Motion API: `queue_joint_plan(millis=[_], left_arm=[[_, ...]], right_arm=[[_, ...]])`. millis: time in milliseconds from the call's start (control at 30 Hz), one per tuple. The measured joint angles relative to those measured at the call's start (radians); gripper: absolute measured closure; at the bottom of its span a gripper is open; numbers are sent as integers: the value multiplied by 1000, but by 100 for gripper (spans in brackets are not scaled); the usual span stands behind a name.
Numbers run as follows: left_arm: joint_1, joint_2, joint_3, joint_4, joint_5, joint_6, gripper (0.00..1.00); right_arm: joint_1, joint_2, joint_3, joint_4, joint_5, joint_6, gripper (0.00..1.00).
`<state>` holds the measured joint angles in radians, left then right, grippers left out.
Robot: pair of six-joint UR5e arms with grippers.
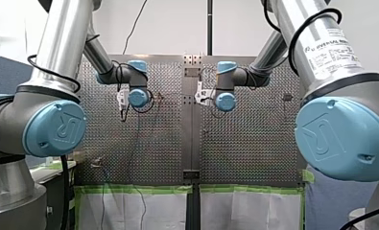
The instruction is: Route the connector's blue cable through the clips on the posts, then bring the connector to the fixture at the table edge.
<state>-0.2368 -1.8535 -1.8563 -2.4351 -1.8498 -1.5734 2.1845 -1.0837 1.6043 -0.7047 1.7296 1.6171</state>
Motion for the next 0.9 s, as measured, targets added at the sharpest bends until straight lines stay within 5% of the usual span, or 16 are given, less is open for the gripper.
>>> queue_joint_plan(millis=[333,500,567,800,833,867,900], left_arm=[[12,-14,22,-11,11,-1,98],[18,-14,24,-11,27,-19,74],[19,-14,25,-13,33,-24,49],[28,-14,24,-54,24,-34,35],[30,-14,24,-60,23,-37,27],[32,-14,24,-67,25,-41,8],[35,-13,24,-77,29,-44,8]], right_arm=[[-10,13,-5,-3,-6,0,100],[-10,13,-6,-2,-8,0,100],[-10,13,-6,-1,-11,0,100],[-10,15,-5,3,-20,0,100],[-10,15,-5,4,-21,0,100],[-10,15,-5,6,-21,0,100],[-10,15,-5,7,-21,0,100]])
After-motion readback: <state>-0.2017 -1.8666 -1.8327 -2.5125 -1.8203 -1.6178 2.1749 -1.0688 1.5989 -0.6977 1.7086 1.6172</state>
